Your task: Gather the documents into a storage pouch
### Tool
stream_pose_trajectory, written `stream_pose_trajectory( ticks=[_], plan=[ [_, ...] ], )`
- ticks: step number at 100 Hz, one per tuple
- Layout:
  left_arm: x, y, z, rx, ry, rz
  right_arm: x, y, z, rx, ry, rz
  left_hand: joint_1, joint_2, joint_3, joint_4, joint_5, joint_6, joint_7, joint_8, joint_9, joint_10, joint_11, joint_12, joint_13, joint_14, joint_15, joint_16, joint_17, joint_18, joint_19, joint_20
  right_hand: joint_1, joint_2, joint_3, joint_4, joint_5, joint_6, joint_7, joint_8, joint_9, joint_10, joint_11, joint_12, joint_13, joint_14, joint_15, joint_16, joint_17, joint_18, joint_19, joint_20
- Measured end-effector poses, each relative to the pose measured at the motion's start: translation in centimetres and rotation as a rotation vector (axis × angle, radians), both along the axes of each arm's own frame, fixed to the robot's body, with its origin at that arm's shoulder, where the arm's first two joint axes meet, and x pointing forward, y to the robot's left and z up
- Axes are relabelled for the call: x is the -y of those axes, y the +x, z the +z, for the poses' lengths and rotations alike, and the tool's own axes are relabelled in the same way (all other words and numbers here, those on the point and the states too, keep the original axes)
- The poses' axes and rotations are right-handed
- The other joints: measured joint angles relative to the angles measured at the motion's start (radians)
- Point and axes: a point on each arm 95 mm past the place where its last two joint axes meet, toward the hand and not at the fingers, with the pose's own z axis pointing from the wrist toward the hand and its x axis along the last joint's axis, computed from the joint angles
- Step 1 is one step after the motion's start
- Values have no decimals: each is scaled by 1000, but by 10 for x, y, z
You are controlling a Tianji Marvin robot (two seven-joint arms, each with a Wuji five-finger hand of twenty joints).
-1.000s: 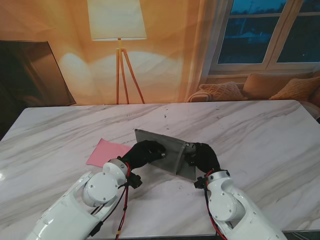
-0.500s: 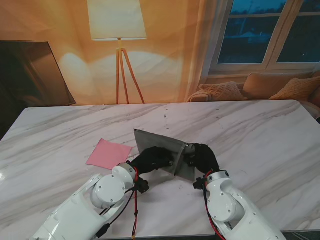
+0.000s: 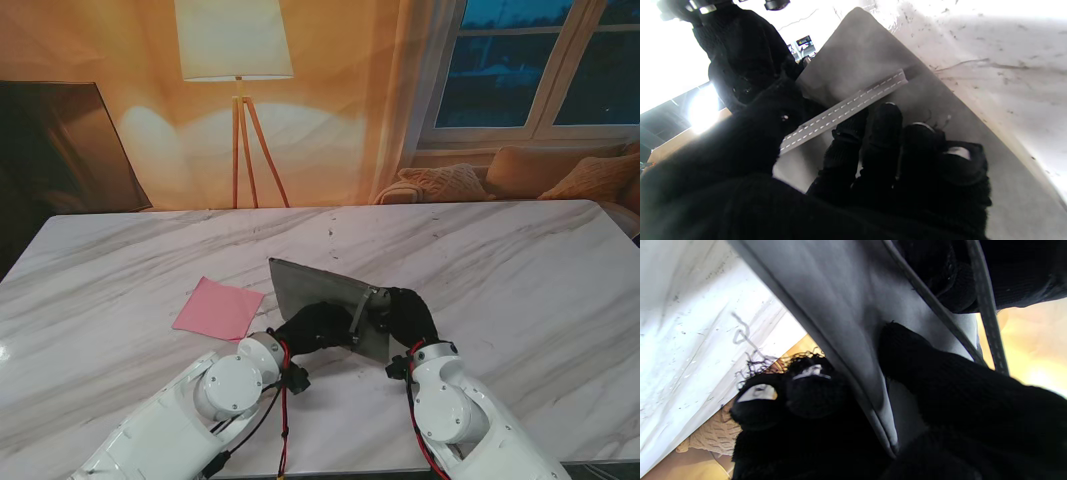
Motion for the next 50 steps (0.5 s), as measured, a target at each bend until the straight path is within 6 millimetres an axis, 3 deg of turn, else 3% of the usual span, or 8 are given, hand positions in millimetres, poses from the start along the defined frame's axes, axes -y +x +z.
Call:
stream_pose_trajectory(
  ticks=[2, 7, 10, 15, 29, 38, 50],
  plan=[
    [1, 0, 0, 2, 0, 0, 0, 0, 0, -2, 2, 0, 0, -1, 6, 0, 0, 0, 18, 16, 0, 0, 1, 2, 3, -1, 3, 0, 4, 0, 4, 0, 0, 0, 0, 0, 0, 0, 0, 0, 0, 0, 0, 0, 0, 0, 0, 0, 0, 0, 0, 0],
    [2, 0, -1, 8, 1, 1, -1, -1, 0, -5, 5, 1, 4, -26, 6, -57, -2, -3, 61, 44, 27, -8, 24, 3, 25, -6, 12, 0, 23, 0, 14, -1, 0, 0, 0, 0, 0, 0, 0, -1, 0, 0, 0, 0, 0, 0, 0, 0, 0, 0, 0, 0],
    [3, 0, -2, 12, 4, 1, -1, -1, 0, -7, 6, 1, 46, -48, 7, -89, -1, -17, 95, 53, 18, -11, 25, 4, 36, -8, 18, 0, 35, 1, 20, -9, 0, 0, 0, 0, 0, 0, 0, -1, 0, 0, 0, 0, 0, 0, 0, 0, 0, 0, 0, 0],
    [5, 0, -2, 18, 6, 3, -1, -1, 0, -8, 9, 0, 125, -64, -2, -117, -2, -29, 157, 46, 57, -13, 38, 19, 48, -9, 22, -1, 46, 3, 28, -23, 0, 0, 0, 0, 0, 0, 0, -1, 0, 0, 0, 0, 0, 0, 0, 0, 0, 0, 0, 0],
    [8, 1, -2, 26, -5, 21, -2, -3, 1, -6, 12, 2, 237, -72, 0, -118, 1, -67, 209, -15, 102, -14, 9, 97, 55, -9, 22, -10, 51, 6, 30, -38, 0, 0, 0, 0, 0, 0, 0, -1, 0, 0, 0, 0, 0, 0, 0, 0, 0, 0, 1, 0],
    [9, 1, -2, 25, -10, 23, -2, -3, 1, -6, 11, 2, 285, -51, 2, -118, 5, -85, 217, -74, 106, -13, -95, 115, 46, -8, -26, -32, 32, 7, 7, -62, 0, 0, 0, 0, 0, 0, 0, -1, 0, 0, 0, 0, 0, 0, 0, 0, 0, -1, 1, 0],
    [8, -1, -2, 17, -23, 33, -2, -3, 1, -7, 12, 3, 341, -7, 15, -118, 66, -87, 186, -135, 106, -13, -234, 117, -20, 2, -123, -68, -48, 7, -66, -74, 0, 0, 0, 0, 0, 0, 0, -3, 0, 0, 0, 0, 0, 0, 0, 0, 1, -1, 2, 0]
  ],
)
